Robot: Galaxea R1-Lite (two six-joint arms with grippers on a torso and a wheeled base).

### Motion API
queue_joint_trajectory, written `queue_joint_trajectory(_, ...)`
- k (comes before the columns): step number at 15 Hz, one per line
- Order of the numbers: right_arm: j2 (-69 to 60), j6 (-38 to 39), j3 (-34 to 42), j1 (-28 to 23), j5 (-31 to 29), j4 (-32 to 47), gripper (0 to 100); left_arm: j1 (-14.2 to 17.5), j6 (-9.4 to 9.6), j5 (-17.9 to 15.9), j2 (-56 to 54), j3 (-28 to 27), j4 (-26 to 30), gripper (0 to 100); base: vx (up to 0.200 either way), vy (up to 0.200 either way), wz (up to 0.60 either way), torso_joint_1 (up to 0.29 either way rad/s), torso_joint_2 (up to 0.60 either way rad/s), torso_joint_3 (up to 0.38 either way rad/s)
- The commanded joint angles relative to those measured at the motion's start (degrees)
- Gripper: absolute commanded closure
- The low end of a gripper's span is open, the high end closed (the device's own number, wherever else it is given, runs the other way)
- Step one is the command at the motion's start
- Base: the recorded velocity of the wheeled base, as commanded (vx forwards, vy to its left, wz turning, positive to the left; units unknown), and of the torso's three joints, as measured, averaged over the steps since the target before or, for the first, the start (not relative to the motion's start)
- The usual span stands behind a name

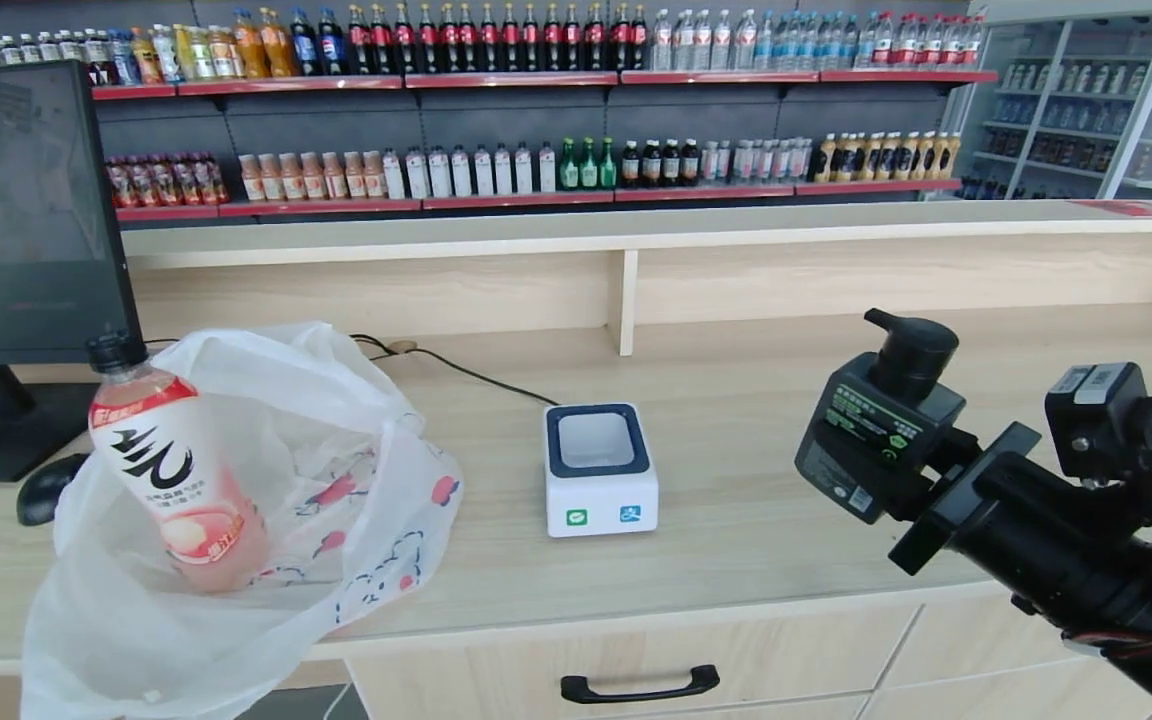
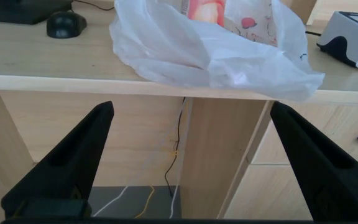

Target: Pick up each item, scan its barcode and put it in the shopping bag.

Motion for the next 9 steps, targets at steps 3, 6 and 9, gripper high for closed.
queue_joint_trajectory(3,-0.32,-0.12,-0.56,0.03,0.04,-0.03,100,0.00,-0.12,-0.01,-0.02,0.00,-0.04,0,0.000,0.200,0.00,0.001,0.00,0.004)
queue_joint_trajectory(6,-0.06,-0.82,-1.88,-0.06,-0.31,-0.03,100,0.00,-0.12,-0.01,-0.02,0.00,-0.04,0,0.000,0.200,0.00,0.005,0.00,0.007)
queue_joint_trajectory(9,0.03,-3.90,-3.64,-0.06,1.18,-0.03,100,0.00,-0.12,-0.01,-0.02,0.00,-0.04,0,0.000,0.200,0.00,0.002,0.00,0.001)
